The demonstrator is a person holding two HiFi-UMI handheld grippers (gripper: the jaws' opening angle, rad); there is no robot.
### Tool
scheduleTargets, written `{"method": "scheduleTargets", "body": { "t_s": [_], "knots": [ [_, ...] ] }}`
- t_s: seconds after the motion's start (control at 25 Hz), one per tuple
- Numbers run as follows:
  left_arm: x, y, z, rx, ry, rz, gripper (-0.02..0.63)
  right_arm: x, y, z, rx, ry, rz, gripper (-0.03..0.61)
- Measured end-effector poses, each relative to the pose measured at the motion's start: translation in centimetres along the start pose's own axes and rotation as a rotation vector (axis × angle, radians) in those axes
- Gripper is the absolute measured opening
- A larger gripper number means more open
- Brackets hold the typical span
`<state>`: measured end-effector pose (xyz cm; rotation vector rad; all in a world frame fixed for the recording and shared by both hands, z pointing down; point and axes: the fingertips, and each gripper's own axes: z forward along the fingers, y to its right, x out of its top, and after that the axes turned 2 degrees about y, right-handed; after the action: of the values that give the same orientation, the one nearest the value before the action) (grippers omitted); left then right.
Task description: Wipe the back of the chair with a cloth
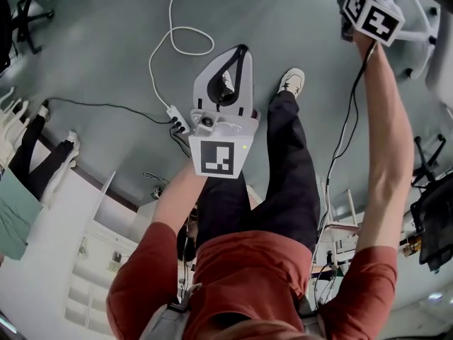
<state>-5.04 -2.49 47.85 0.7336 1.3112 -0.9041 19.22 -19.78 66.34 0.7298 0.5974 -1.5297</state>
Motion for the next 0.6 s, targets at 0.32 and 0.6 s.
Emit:
{"method": "scheduleTargets", "body": {
  "t_s": [0.32,0.6],
  "knots": [
    [0.2,-3.2,-1.8,0.054,0.011,-0.012,0.014,2.0,-7.8,0.6,0.1,0.022,-0.045,0.06],
    [0.5,-6.2,-4.2,0.108,0.004,0.002,0.014,2.7,-13.3,0.7,0.143,0.027,0.015,0.06]
  ]
}}
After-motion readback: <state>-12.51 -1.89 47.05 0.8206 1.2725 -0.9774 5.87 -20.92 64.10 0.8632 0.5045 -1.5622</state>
